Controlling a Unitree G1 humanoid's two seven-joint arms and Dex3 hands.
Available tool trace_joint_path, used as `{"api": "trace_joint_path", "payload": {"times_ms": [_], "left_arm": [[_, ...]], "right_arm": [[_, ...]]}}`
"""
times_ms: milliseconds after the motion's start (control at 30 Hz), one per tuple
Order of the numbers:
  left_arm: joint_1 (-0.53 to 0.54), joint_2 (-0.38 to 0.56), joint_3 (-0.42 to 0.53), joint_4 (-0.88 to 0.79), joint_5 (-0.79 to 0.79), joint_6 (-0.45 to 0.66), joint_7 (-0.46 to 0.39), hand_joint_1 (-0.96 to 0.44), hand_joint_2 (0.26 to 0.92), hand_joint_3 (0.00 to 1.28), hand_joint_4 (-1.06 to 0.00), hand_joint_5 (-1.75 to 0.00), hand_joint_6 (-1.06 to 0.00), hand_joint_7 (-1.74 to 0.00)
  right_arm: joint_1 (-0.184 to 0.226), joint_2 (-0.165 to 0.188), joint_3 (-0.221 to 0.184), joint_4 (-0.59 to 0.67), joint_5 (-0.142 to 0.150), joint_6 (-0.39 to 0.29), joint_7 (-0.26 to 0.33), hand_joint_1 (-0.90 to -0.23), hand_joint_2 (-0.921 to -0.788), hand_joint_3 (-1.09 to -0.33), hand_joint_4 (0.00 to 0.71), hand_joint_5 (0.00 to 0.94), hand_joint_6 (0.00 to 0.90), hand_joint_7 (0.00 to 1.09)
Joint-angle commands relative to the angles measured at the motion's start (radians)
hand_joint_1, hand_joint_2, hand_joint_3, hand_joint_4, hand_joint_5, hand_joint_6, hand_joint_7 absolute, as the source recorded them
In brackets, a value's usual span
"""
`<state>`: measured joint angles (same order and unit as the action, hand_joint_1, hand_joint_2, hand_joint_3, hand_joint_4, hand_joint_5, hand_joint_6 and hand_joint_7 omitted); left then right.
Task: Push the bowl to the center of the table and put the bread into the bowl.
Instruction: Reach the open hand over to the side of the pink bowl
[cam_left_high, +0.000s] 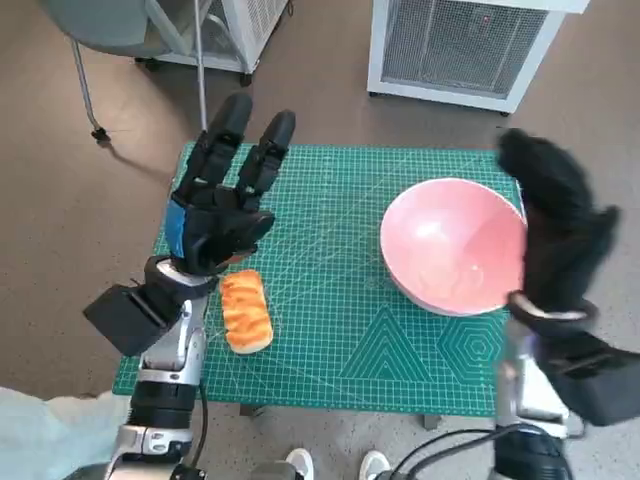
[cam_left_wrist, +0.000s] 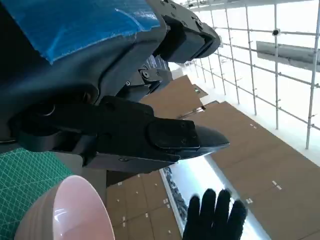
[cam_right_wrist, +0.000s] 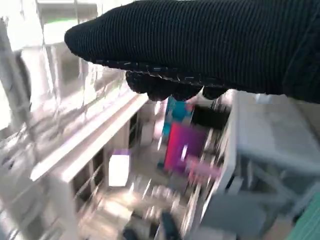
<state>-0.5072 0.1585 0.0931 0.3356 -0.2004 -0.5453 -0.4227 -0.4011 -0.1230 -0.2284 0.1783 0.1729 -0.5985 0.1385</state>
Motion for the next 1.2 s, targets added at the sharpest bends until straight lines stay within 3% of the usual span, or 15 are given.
{"api": "trace_joint_path", "payload": {"times_ms": [33, 267, 500, 733, 1200], "left_arm": [[0.010, 0.002, 0.000, 0.003, -0.005, -0.006, -0.002, -0.27, 0.921, 0.17, -0.27, 0.00, -0.32, 0.00], [0.005, -0.004, -0.003, 0.011, 0.001, -0.009, 0.003, -0.27, 0.921, 0.17, -0.27, 0.00, -0.31, 0.00], [-0.003, -0.009, -0.005, 0.020, -0.002, -0.004, 0.001, -0.27, 0.921, 0.18, -0.27, 0.00, -0.31, 0.00], [-0.005, -0.010, -0.006, 0.023, -0.009, 0.001, -0.005, -0.27, 0.921, 0.18, -0.27, 0.00, -0.31, 0.00], [-0.003, 0.000, 0.000, 0.015, -0.019, 0.010, -0.018, -0.27, 0.921, 0.18, -0.27, 0.00, -0.32, 0.00]], "right_arm": [[0.027, -0.026, -0.060, 0.102, -0.021, -0.042, -0.052, -0.464, -0.921, -0.621, 0.354, 0.009, 0.000, 0.70], [0.023, -0.043, -0.119, 0.255, -0.048, -0.086, -0.136, -0.436, -0.921, -0.656, 0.350, 0.006, 0.007, 0.69], [0.008, -0.049, -0.133, 0.383, -0.055, -0.084, -0.184, -0.412, -0.921, -0.684, 0.343, 0.002, 0.019, 0.70], [-0.027, -0.050, -0.135, 0.523, 0.004, -0.056, -0.139, -0.378, -0.921, -0.695, 0.312, 0.001, 0.020, 0.68], [-0.161, -0.021, -0.125, 0.781, 0.058, 0.008, -0.064, -0.387, -0.921, -0.703, 0.286, 0.000, 0.027, 0.59]]}}
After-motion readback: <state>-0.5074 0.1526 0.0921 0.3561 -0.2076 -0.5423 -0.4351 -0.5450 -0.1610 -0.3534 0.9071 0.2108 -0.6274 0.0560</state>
